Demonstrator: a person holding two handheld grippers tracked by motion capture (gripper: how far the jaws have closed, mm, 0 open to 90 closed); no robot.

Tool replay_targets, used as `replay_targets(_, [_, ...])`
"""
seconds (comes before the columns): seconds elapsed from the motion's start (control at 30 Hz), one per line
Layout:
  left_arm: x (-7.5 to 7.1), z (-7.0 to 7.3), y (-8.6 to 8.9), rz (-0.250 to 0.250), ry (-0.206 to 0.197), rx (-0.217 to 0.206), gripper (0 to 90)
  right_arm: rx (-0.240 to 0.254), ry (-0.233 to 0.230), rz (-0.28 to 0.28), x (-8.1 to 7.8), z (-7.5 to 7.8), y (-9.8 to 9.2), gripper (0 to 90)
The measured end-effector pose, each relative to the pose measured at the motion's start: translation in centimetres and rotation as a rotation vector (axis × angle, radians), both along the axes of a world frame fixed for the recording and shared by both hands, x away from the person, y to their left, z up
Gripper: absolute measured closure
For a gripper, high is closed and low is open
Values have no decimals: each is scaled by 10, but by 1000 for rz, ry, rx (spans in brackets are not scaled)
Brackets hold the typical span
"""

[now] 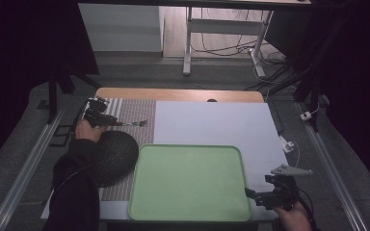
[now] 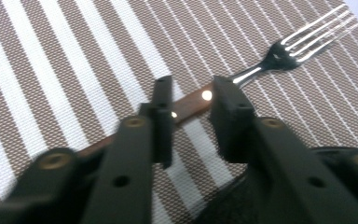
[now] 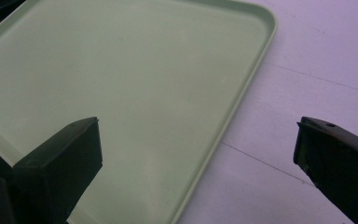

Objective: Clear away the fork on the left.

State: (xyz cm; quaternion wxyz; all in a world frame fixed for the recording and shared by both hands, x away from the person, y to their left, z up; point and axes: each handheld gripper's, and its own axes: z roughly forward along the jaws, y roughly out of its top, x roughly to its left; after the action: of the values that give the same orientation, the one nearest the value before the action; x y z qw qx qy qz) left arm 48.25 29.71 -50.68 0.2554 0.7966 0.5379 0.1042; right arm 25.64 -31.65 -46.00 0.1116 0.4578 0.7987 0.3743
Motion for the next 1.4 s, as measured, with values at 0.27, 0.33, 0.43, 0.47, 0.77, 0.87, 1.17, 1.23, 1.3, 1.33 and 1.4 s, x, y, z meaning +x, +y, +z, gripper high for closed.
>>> replay_targets(0.27, [15, -4, 12, 66, 33, 32, 892, 1, 2, 2, 0, 0, -1, 11])
replay_targets(0.33, [18, -6, 14, 82, 39, 43, 892, 2, 2, 1, 0, 0, -1, 11])
replay_targets(0.43, [23, -9, 18, 93, 63, 72, 892, 7, 2, -2, 0, 0, -1, 11])
replay_targets(0.47, [24, -10, 20, 93, 74, 78, 892, 8, 2, -3, 0, 0, -1, 11])
replay_targets(0.77, [10, -14, 23, 70, 107, 63, 892, 6, 3, -2, 1, 0, -1, 11])
replay_targets(0.87, [4, -14, 23, 56, 121, 49, 892, 0, 4, -2, 0, 0, -1, 11])
replay_targets(1.17, [-9, -13, 21, 6, 152, 28, 892, 2, 5, -1, 1, 0, 0, 11])
replay_targets(1.23, [-9, -13, 23, 0, 152, 17, 892, 0, 5, 1, 1, 0, 0, 11])
replay_targets(1.3, [-8, -12, 24, -6, 134, 21, 876, 1, 5, 0, 1, 0, 0, 11])
replay_targets(1.33, [-7, -10, 25, -7, 120, 9, 820, 1, 5, 0, 1, 0, 0, 12])
replay_targets(1.4, [-6, -5, 26, -6, 91, -15, 707, 0, 5, -1, 1, 0, 0, 12])
